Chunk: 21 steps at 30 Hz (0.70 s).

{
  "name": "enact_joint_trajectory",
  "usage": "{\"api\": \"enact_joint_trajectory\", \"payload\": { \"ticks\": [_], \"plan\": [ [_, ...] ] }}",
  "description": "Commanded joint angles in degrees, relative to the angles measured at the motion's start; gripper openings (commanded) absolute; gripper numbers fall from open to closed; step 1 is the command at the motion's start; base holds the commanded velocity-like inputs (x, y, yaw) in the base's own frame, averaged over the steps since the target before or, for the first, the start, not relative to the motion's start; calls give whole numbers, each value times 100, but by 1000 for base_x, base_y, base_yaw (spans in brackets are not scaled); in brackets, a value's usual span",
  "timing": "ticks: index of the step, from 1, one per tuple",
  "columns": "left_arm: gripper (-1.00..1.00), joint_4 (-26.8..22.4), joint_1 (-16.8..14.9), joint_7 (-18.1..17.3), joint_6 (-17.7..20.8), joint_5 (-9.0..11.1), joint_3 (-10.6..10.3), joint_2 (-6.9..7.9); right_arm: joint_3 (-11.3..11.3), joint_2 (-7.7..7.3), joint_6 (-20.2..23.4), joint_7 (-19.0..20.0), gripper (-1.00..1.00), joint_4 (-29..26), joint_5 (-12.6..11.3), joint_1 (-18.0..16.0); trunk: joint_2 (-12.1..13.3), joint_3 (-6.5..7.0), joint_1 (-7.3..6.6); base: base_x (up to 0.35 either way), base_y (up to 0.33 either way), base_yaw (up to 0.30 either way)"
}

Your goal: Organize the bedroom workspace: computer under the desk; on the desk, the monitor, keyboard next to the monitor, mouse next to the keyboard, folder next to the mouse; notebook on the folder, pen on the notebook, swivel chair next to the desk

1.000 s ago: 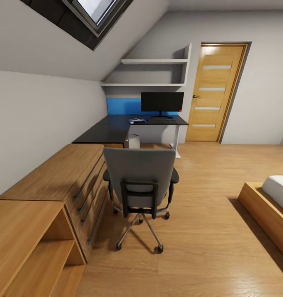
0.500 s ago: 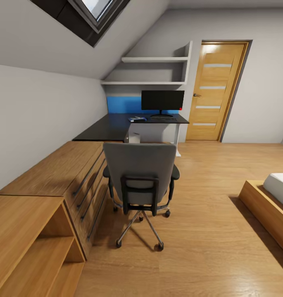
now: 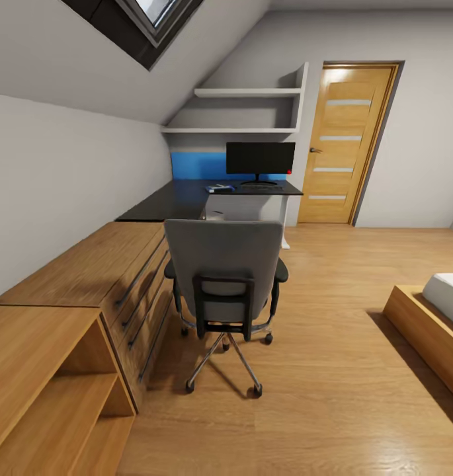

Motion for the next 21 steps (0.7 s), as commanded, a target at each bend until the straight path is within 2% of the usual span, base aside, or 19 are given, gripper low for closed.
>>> {"api": "enact_joint_trajectory", "payload": {
  "ticks": [1,16,19,20,21],
  "plan": [
    [100,-17,1,41,-17,56,-47,2,49,-1,-1,-50,100,-3,0,-1,-44,-23,22,0,0,0],
    [100,-117,1,41,-8,55,-46,-11,46,-3,2,-50,100,-2,0,-1,-645,-292,352,0,0,0],
    [100,-637,-286,54,881,61,-44,-11,35,5,-15,-50,100,-61,5,-7,-765,-346,417,0,0,0],
    [100,-870,-471,59,1358,66,-42,-11,29,7,-7,-56,100,-147,6,-18,-806,-364,439,0,0,0],
    [100,-961,-573,61,1566,67,-42,-13,26,6,3,-64,100,-195,7,-29,-846,-382,461,0,0,0]
  ]
}}
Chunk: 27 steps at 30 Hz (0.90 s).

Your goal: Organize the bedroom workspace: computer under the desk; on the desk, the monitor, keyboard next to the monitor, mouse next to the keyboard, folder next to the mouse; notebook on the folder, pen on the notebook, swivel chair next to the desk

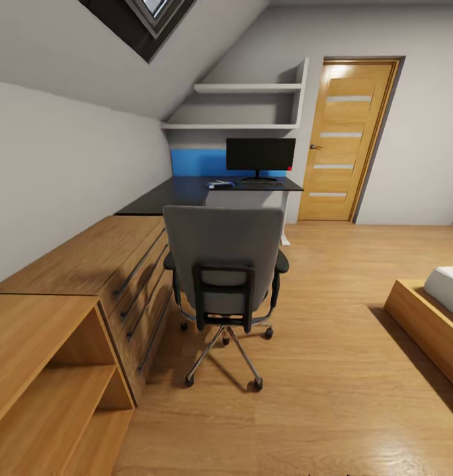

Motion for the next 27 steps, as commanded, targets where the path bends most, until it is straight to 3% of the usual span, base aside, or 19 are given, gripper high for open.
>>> {"api": "enact_joint_trajectory", "payload": {
  "ticks": [1,5,12,15,16,18,20,21,24,27],
  "plan": [
    [100,-85,-117,48,201,52,-31,4,41,-5,16,-62,100,-68,-13,-17,-44,-25,22,0,0,0],
    [100,-261,-759,53,837,61,-29,-46,33,-3,304,-86,100,-241,-19,-330,-204,-97,109,0,0,0],
    [100,76,-2259,53,1658,57,-30,-303,8,9,1679,-87,100,-466,-48,-1705,-485,-222,263,0,0,0],
    [100,273,-2694,52,1777,55,-30,-378,-7,10,2095,-88,100,-571,-97,-2154,-605,-276,329,0,0,0],
    [100,397,-2949,49,1820,53,-30,-412,-22,11,2417,-87,100,-617,-173,-2473,-646,-294,351,0,0,0],
    [100,481,-3158,47,1835,45,-30,-439,-41,11,2747,-82,100,-651,-284,-2779,-726,-330,395,0,0,0],
    [100,561,-3399,41,1846,37,-30,-497,-66,42,3251,-68,100,-707,-576,-3291,-806,-366,439,0,0,0],
    [100,572,-3434,39,1845,35,-30,-523,-69,73,3329,-64,100,-724,-651,-3392,-846,-384,461,0,0,0],
    [100,609,-3526,21,1754,-21,-36,-583,-79,301,3541,-54,100,-758,-853,-3674,-966,-438,527,0,0,0],
    [100,635,-3552,-1,1487,-83,-28,-571,-67,509,3589,-51,100,-752,-911,-3754,-1087,-492,593,0,0,0]
  ]
}}
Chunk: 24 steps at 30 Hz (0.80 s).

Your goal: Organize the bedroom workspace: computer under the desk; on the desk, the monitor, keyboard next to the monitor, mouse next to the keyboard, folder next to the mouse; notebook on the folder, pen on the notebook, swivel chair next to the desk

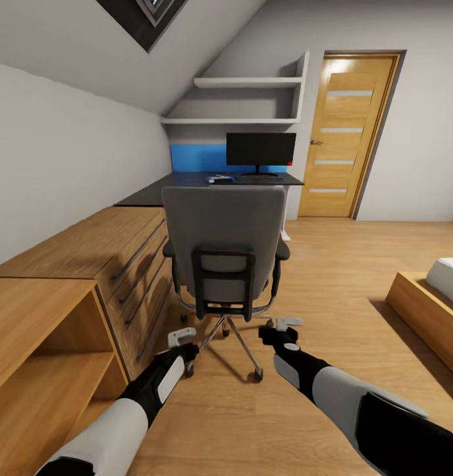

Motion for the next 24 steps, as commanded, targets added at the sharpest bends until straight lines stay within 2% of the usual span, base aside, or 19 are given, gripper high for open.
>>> {"api": "enact_joint_trajectory", "payload": {
  "ticks": [1,4,5,6,10,14,17,24],
  "plan": [
    [100,-1,-5,50,-66,49,-43,9,51,42,-15,-23,100,-3,-66,-17,-44,-24,21,0,0,0],
    [100,91,-14,46,-383,-3,-62,11,69,143,-14,-22,100,-1,-79,-41,-164,-78,87,0,0,0],
    [100,260,-18,63,-641,-115,-195,7,73,172,-12,-14,100,2,-87,-51,-204,-96,109,0,0,0],
    [100,302,-18,70,-688,-144,-240,7,75,176,-12,-12,100,3,-91,-52,-245,-114,131,0,0,0],
    [100,508,-20,89,-819,-220,-396,5,99,211,-11,-8,100,-16,-91,-55,-405,-186,219,0,0,0],
    [100,596,-20,94,-858,-242,-443,9,112,275,-14,-6,100,-30,-88,-52,-565,-258,307,0,0,0],
    [100,646,-20,91,-874,-251,-462,15,111,335,-20,-6,100,-29,-84,-47,-565,-258,307,0,0,0],
    [100,843,-20,80,-987,-269,-480,84,107,367,-144,-6,100,-7,-74,-41,-565,-258,307,0,0,0]
  ]
}}
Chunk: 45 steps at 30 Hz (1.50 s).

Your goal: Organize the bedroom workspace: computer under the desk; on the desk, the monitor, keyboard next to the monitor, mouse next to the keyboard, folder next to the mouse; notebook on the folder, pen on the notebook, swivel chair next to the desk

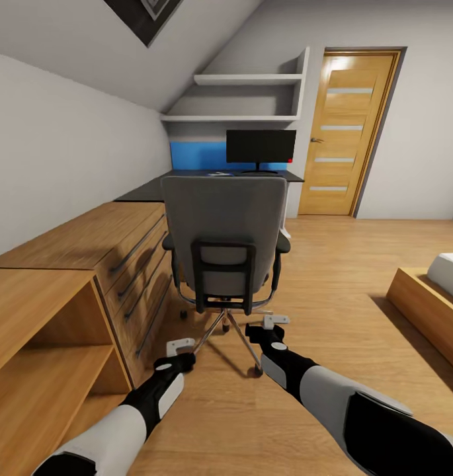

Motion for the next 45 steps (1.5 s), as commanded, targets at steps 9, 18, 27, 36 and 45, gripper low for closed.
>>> {"api": "enact_joint_trajectory", "payload": {
  "ticks": [9,18,27,36,45],
  "plan": [
    [100,46,-19,80,-67,46,-73,-55,43,-3,-102,-25,100,-3,-52,5,-2,-6,-1,0,0,0],
    [100,-213,-650,83,1336,77,-54,-111,53,8,-143,-25,100,-15,-46,5,-2,-6,-1,0,0,0],
    [100,-38,-732,27,1093,72,-45,-96,52,6,-626,-33,100,7,-52,12,-2,-6,-1,0,0,0],
    [100,482,-739,-5,202,60,-51,-54,52,6,-728,-34,100,6,-53,27,-2,-6,-1,0,0,0],
    [100,564,-740,0,76,58,-53,-42,52,6,-738,-27,100,4,-53,32,-2,-6,-1,0,0,0]
  ]
}}
